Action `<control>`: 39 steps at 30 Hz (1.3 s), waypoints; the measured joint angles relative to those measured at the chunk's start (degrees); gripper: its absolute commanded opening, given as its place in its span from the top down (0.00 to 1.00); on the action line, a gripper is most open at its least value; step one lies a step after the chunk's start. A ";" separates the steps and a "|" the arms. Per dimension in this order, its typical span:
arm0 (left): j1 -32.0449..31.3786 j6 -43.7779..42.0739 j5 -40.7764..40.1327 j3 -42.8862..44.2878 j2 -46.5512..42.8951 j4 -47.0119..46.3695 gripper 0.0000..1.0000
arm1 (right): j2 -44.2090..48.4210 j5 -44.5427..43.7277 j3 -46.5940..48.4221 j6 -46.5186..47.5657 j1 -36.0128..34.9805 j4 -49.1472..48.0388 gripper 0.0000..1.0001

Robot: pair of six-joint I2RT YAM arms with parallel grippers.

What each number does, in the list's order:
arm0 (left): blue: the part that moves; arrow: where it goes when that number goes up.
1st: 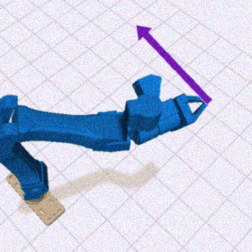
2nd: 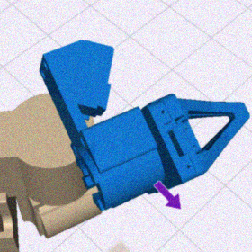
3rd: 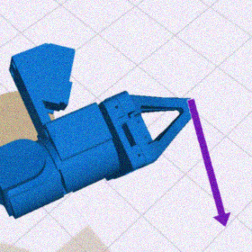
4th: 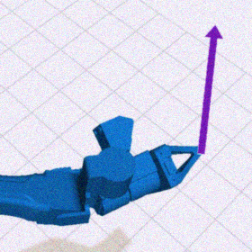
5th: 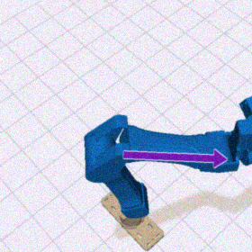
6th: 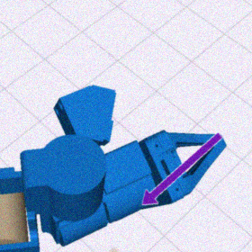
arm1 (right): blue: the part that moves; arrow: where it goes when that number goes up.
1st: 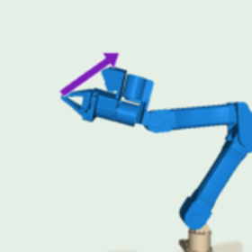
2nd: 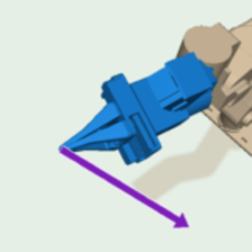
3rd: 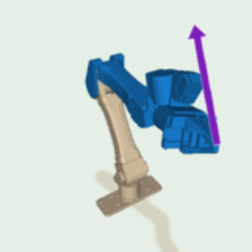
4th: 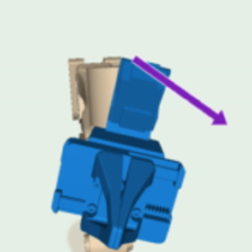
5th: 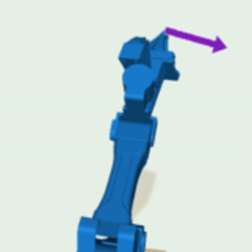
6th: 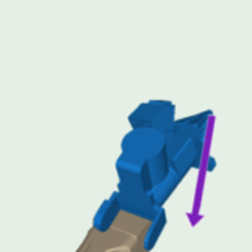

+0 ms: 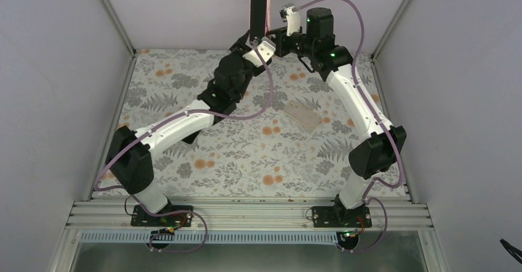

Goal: Take the phone out of the phone case
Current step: Remove the phone case from the phone.

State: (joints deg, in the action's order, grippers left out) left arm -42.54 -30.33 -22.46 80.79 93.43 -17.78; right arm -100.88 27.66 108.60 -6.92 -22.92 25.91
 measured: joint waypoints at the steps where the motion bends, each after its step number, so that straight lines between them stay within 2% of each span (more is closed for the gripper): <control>1: -0.55 -2.38 -1.55 -1.11 0.11 -3.19 0.39 | 0.00 0.22 0.02 0.04 -0.02 -0.35 0.97; 2: -1.18 -5.29 -2.99 -2.32 0.48 -6.93 0.42 | -0.02 0.57 0.02 0.07 -0.07 -0.79 0.97; 6: -3.34 -15.17 -7.48 -5.49 3.50 -20.11 0.68 | -0.11 1.18 0.02 0.22 -0.11 -1.40 0.97; 8: -4.09 -19.30 -9.51 -6.25 5.75 -25.73 0.74 | -0.35 2.03 0.02 0.24 -0.11 -1.49 0.97; 10: -4.33 -23.61 -11.32 -6.36 8.57 -31.30 0.77 | -0.52 2.93 0.02 0.63 -0.24 -1.20 0.97; 16: -4.74 -32.26 -14.43 -6.23 13.25 -43.06 0.78 | -0.68 4.07 -0.74 1.38 -0.15 -2.60 0.97; 21: -5.11 -35.58 -16.33 -3.56 16.20 -46.60 0.97 | -0.42 4.44 -1.97 1.22 0.52 -5.29 0.97; 23: -5.20 -35.69 -16.90 -2.97 16.63 -48.02 0.98 | -0.28 4.66 -2.45 0.61 0.85 -5.33 0.97; 32: -5.51 -35.41 -17.94 -2.71 15.78 -45.13 0.98 | -0.02 -0.26 -2.60 1.88 0.98 -3.37 0.97; 35: -5.29 -31.43 -17.49 -4.74 11.56 -37.88 0.98 | 0.26 -4.96 -3.10 3.69 1.01 -1.25 0.97; 39: -4.55 -24.92 -13.62 -8.13 2.05 -22.58 0.98 | 0.83 -11.89 -3.78 7.72 2.49 1.97 0.97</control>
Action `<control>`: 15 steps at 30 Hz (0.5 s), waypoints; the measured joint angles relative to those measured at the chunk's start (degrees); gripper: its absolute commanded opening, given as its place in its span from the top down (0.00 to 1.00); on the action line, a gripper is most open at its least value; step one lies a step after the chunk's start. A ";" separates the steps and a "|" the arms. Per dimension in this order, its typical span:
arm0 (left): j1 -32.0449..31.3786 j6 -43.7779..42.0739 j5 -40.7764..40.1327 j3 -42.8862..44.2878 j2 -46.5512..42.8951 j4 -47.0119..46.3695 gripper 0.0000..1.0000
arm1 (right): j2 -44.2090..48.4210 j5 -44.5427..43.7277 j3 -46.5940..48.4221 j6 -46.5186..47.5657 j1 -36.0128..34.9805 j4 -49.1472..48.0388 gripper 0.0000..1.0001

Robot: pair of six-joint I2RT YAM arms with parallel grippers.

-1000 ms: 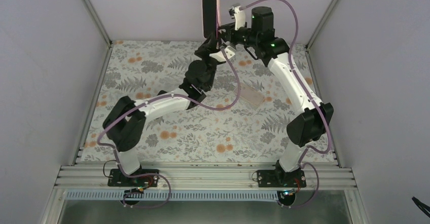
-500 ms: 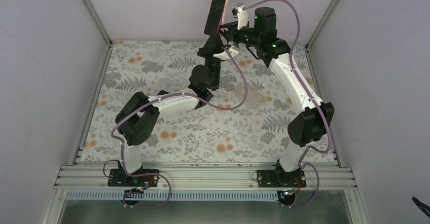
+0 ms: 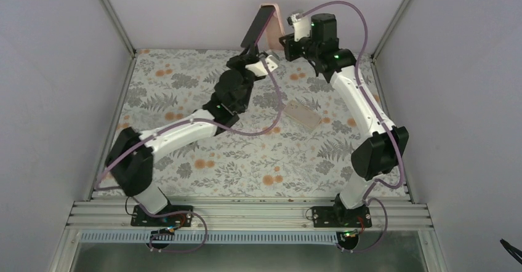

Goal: Take the phone out of the phone case
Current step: Remove the phone case from the phone, then place the phone case at the center of the board.

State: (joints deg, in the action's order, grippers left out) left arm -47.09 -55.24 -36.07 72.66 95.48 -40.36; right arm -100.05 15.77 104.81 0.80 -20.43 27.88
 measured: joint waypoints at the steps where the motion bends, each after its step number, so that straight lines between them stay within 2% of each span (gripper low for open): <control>1: 0.11 1.07 1.46 -1.11 -2.56 3.80 0.98 | 0.35 -1.03 -0.39 1.22 0.66 0.76 0.97; 3: 0.13 1.86 3.34 -3.45 -6.38 8.46 0.98 | 1.07 -1.79 -1.20 3.45 2.16 2.51 0.97; 7: 0.39 -1.20 2.62 -12.72 -12.09 10.86 0.98 | 1.97 0.09 -3.58 8.28 6.14 8.76 0.97; 11: 0.98 -6.47 -0.17 -25.31 -13.31 12.11 0.98 | 1.97 5.42 -7.63 13.62 8.61 16.85 0.97; 15: 1.22 -8.96 -2.36 -33.70 -12.83 15.96 0.98 | 2.08 11.39 -15.45 18.84 7.50 23.61 0.96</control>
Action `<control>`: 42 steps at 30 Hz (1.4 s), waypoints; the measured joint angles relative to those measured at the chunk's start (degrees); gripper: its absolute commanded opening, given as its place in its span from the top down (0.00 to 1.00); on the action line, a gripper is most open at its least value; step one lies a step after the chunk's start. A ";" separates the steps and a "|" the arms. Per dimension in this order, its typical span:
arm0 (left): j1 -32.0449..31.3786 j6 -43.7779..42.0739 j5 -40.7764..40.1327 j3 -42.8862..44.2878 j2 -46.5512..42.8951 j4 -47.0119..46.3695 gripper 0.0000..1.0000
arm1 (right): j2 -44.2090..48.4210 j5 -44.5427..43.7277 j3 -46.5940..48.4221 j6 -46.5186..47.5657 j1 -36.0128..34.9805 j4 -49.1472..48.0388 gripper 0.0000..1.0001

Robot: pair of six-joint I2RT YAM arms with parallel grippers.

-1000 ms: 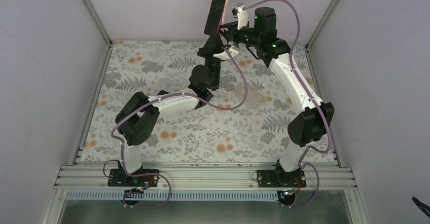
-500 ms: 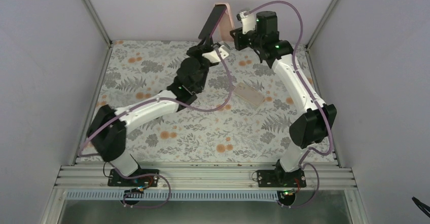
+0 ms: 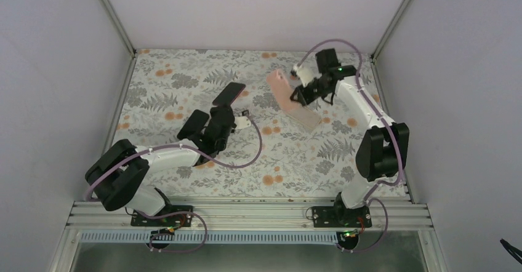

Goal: Take the phone out of the phone case
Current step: Place the phone case at the center of the board, then place the phone at the center of the board, then reset both arms

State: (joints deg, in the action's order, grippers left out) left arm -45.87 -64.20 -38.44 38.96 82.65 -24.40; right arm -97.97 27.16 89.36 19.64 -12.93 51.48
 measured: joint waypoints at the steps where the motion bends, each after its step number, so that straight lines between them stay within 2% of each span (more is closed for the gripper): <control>1: 0.00 -0.15 -0.63 -1.42 0.35 0.39 0.98 | 0.07 0.98 -2.80 1.14 -0.52 1.51 0.96; 6: 0.00 0.79 -1.84 -4.07 1.62 2.03 0.98 | 0.07 2.27 -13.49 4.37 -1.79 6.38 0.96; 13: -0.13 3.50 -1.20 -4.96 5.25 4.50 0.98 | 0.11 0.52 -24.96 5.75 -2.08 6.86 0.96; 16: -0.59 4.28 0.11 -5.90 5.70 6.36 0.98 | 0.11 -1.75 -27.08 5.75 -2.08 6.21 0.86; 20: -1.44 5.66 1.70 -6.14 5.81 7.32 0.96 | 0.11 -5.49 -27.61 5.66 -2.05 5.18 0.66; 22: -2.14 6.71 2.71 -6.01 5.79 8.22 0.84 | 0.11 -7.30 -27.56 5.95 -2.05 5.07 0.47; 25: -3.80 8.46 5.81 -5.27 5.70 11.65 0.63 | 0.59 -9.86 -26.73 6.03 -2.05 5.99 0.05; 26: -4.52 8.74 7.37 -5.18 5.70 13.62 0.52 | 1.18 -10.95 -26.12 6.25 -2.03 6.62 0.01; 28: -6.05 10.45 11.21 -4.85 5.70 18.60 0.14 | 3.32 -13.46 -24.11 7.37 -1.86 8.90 0.00; 29: -6.56 10.80 13.07 -4.57 5.66 20.90 0.02 | 4.72 -14.64 -22.64 8.00 -1.55 10.47 0.00; 32: -7.43 12.85 19.15 -1.99 3.34 27.63 0.00 | 9.51 -18.27 -14.69 10.47 -0.44 15.80 0.00; 36: -6.21 15.65 29.42 4.02 -0.76 39.52 0.00 | 17.55 -26.14 -2.19 13.66 0.81 17.92 0.00; 38: -3.39 16.98 33.73 9.84 -0.72 46.31 0.00 | 20.59 -29.99 3.98 14.86 1.36 18.47 0.00; 42: 9.42 20.61 44.24 31.19 1.18 58.51 0.00 | 23.69 -38.49 10.16 14.34 2.71 12.74 0.00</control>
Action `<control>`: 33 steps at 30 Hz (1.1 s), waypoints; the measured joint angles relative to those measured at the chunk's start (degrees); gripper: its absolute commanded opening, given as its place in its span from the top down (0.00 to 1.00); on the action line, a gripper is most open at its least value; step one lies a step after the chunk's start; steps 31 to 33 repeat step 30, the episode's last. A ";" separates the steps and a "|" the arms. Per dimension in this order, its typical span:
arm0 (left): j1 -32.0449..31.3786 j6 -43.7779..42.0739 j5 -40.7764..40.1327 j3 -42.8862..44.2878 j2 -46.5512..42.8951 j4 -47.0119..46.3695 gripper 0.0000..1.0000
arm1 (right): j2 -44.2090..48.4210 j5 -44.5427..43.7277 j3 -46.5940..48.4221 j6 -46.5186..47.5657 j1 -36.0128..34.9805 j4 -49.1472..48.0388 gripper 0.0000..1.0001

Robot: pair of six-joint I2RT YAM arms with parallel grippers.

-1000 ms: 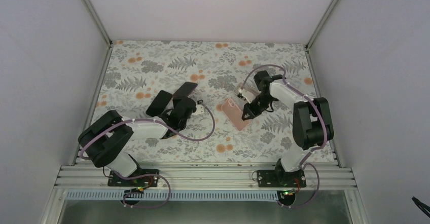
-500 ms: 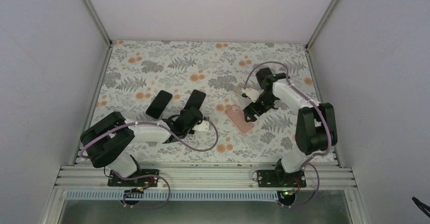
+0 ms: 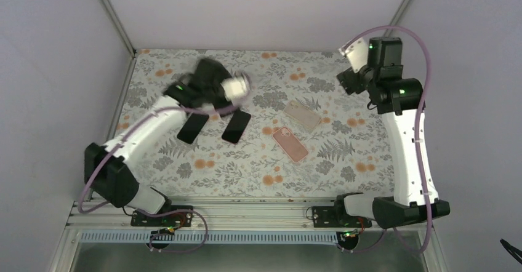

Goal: Take the phone out of the phone case
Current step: Reset both arms

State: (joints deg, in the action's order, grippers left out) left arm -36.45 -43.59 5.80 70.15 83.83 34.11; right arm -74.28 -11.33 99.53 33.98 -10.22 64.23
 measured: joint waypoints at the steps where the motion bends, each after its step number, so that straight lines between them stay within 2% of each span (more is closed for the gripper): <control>1: 4.22 1.42 2.64 5.73 0.24 1.81 0.00 | 0.55 -2.78 -0.13 -0.74 0.96 -2.86 0.00; 4: 17.25 6.36 7.34 16.96 -0.13 2.54 0.00 | 0.90 -9.22 -3.13 -3.43 5.38 -12.55 0.00; 7: 33.38 12.55 8.92 21.35 -1.97 0.07 0.00 | 0.72 -11.98 -9.57 -7.23 10.47 -21.20 0.00; 10: 46.75 19.21 9.86 18.75 -5.03 -3.23 0.00 | 0.79 -11.89 -17.22 -10.49 14.99 -26.91 0.00; 14: 57.57 26.29 9.73 7.23 -11.34 -10.05 0.00 | 0.61 -10.84 -27.78 -13.97 16.98 -32.89 0.00; 16: 59.65 27.80 9.05 1.22 -14.27 -13.09 0.00 | 0.04 -10.58 -33.42 -15.63 17.09 -36.61 0.00; 20: 59.82 28.09 7.76 -8.04 -18.23 -16.50 0.00 | -3.28 -10.43 -40.48 -18.43 17.14 -41.72 0.00; 25: 60.52 28.33 8.35 -9.53 -18.32 -18.01 0.00 | -8.24 -11.21 -43.71 -19.28 17.16 -45.59 0.00; 33: 60.72 29.27 10.05 -9.51 -16.98 -18.99 0.00 | -8.02 -10.36 -47.74 -17.68 17.16 -48.92 0.00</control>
